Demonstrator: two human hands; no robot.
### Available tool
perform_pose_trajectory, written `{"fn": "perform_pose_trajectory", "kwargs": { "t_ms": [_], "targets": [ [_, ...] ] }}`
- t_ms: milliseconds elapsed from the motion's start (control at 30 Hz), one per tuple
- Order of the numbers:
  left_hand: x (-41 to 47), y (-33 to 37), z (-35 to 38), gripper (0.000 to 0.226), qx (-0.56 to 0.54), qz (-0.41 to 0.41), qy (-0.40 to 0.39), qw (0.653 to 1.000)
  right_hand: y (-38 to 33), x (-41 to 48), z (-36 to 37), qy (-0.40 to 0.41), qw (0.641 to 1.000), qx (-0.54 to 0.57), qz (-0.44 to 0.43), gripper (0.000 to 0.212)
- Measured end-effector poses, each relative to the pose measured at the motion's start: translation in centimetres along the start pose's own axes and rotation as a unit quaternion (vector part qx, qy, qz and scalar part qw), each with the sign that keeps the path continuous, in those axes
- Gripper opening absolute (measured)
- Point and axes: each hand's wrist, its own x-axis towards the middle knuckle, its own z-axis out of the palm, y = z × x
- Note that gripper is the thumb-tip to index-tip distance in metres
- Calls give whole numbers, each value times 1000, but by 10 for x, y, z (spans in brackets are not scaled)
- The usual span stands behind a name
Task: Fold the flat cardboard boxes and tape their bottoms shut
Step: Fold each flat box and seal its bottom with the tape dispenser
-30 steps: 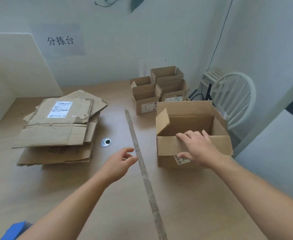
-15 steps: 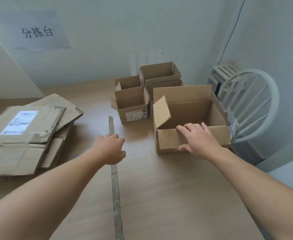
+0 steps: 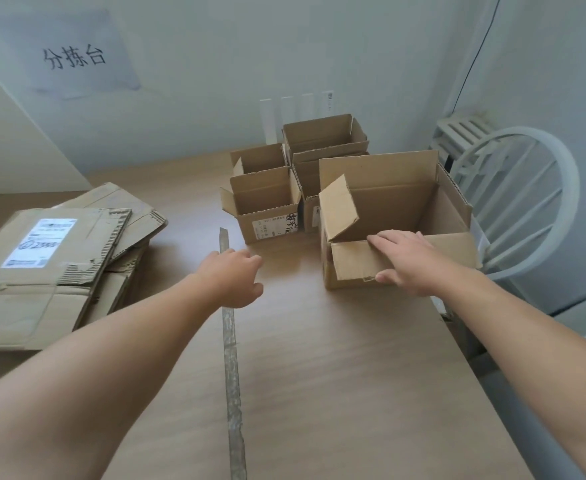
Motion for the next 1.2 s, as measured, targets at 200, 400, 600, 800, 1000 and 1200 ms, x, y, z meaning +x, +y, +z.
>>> {"fn": "perform_pose_trajectory", "kwargs": {
  "t_ms": [200, 400, 600, 800, 1000, 1200],
  "targets": [
    [-18, -5, 12, 47, -28, -15, -28, 999, 4, -7, -6, -28, 999, 40, -24, 70],
    [-30, -3, 7, 51, -67, -18, -12, 997, 8, -21, -12, -37, 996, 50, -65, 70],
    [-36, -1, 4, 52, -77, -23, -29, 996, 7, -22, -15, -35, 996, 21, -76, 65],
    [-41, -4, 2, 51, -84, -28, -25, 996, 0, -28, -14, -8, 996, 46, -73, 62],
    [-55, -15, -4, 48, -106, -49, 7, 993, -34, -33, -17, 119, 989, -31, -82, 49],
    [-95, -40, 10, 40, -70, -70, 80, 992, -136, -28, -14, 288, 942, -66, -158, 25]
  ]
}}
